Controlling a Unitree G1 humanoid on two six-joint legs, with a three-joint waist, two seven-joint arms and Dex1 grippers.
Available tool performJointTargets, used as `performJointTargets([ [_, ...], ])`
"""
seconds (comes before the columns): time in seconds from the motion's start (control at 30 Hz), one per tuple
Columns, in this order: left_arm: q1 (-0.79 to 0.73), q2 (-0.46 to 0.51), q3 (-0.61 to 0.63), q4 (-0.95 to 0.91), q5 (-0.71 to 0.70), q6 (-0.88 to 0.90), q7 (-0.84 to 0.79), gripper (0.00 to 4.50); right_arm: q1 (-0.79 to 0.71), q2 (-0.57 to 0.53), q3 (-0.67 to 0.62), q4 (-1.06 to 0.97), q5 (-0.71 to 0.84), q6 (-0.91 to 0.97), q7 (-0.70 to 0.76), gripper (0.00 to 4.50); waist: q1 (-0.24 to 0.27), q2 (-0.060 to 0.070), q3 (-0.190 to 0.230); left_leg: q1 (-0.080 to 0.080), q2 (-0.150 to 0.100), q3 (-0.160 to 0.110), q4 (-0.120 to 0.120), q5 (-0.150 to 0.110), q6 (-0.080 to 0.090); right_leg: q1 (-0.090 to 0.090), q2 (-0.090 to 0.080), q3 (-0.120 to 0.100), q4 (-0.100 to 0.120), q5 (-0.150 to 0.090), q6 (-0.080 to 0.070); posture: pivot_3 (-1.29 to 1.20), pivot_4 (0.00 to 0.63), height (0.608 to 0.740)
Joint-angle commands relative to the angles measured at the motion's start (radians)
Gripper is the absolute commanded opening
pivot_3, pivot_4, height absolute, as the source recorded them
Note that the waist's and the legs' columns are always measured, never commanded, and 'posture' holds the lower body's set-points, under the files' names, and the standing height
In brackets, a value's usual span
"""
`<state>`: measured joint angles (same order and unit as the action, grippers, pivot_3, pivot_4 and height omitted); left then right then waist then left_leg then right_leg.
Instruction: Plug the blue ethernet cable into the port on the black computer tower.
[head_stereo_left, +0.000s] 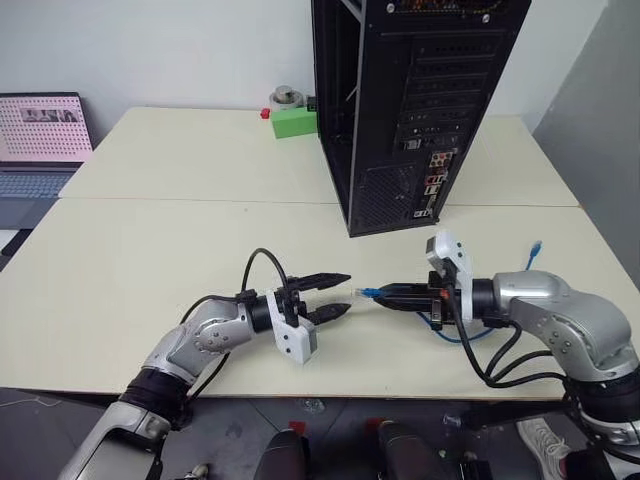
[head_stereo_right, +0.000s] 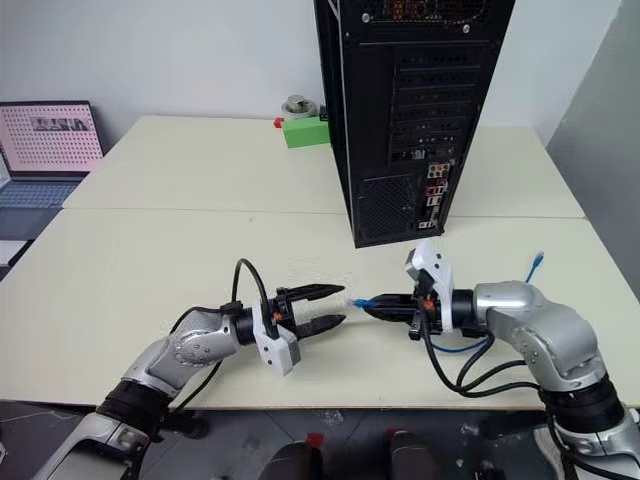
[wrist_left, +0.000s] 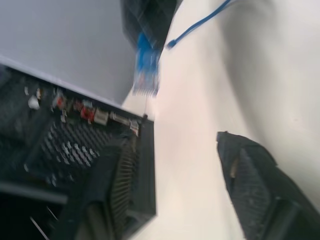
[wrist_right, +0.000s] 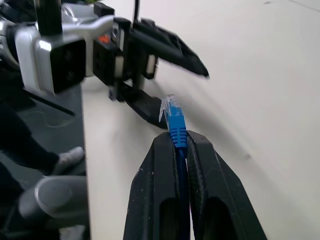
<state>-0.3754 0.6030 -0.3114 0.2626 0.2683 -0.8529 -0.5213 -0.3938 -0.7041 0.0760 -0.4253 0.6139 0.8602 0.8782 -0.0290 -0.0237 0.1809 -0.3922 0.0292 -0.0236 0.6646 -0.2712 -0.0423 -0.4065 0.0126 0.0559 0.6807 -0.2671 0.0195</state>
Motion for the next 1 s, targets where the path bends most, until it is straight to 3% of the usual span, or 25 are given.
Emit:
performJointTargets([
  [0.03, 0.018, -0.089, 0.029, -0.115, -0.151, 0.26, -0.022, 3.84, 0.009, -0.005, -0.094, -0.018, -0.054, -0.078, -0.082, 0.0, 0.0, 0.0, 0.0, 0.0, 0.0, 0.0, 0.0, 0.0, 0.0, 0.0, 0.0, 0.0, 0.0, 0.0, 0.0, 0.0, 0.15, 0.74],
  [0.23, -0.006, -0.238, 0.069, -0.238, -0.262, 0.691, -0.008, 3.84, 0.009, 0.054, -0.145, 0.046, -0.201, -0.203, -0.269, 0.0, 0.0, 0.0, 0.0, -0.001, -0.002, -0.001, 0.001, 0.0, 0.0, 0.0, 0.001, -0.002, 0.0, 0.0, 0.0, 0.0, 0.15, 0.74],
  [0.3, -0.044, -0.301, 0.072, -0.297, -0.318, 0.889, 0.001, 3.84, -0.002, 0.11, -0.163, 0.074, -0.275, -0.248, -0.398, 0.0, -0.003, 0.0, 0.0, -0.001, -0.002, -0.001, 0.001, 0.0, 0.0, 0.0, 0.002, -0.001, 0.0, 0.0, 0.0, 0.0, 0.15, 0.74],
  [0.47, -0.124, -0.394, 0.067, -0.394, -0.354, 1.143, 0.026, 3.84, -0.019, 0.235, -0.183, 0.114, -0.374, -0.304, -0.591, 0.0, -0.001, 0.0, 0.0, -0.002, -0.002, -0.002, 0.001, 0.0, 0.0, 0.0, 0.002, -0.001, 0.001, 0.0, 0.0, 0.0, 0.15, 0.74],
  [0.73, -0.201, -0.495, 0.064, -0.42, -0.331, 1.326, 0.119, 3.84, -0.09, 0.34, -0.175, 0.201, -0.429, -0.309, -0.7, 0.0, -0.002, 0.0, 0.0, 0.0, -0.002, -0.001, 0.0, 0.0, 0.0, 0.0, 0.002, 0.006, 0.001, 0.0, 0.0, 0.0, 0.15, 0.74],
  [1.0, -0.206, -0.478, 0.077, -0.431, -0.316, 1.384, 0.14, 3.84, -0.166, 0.412, -0.174, 0.27, -0.417, -0.261, -0.715, 0.0, -0.003, 0.0, 0.0, 0.0, -0.002, 0.0, 0.0, 0.0, 0.0, -0.001, 0.003, 0.007, 0.0, 0.0, 0.0, 0.0, 0.15, 0.74],
])
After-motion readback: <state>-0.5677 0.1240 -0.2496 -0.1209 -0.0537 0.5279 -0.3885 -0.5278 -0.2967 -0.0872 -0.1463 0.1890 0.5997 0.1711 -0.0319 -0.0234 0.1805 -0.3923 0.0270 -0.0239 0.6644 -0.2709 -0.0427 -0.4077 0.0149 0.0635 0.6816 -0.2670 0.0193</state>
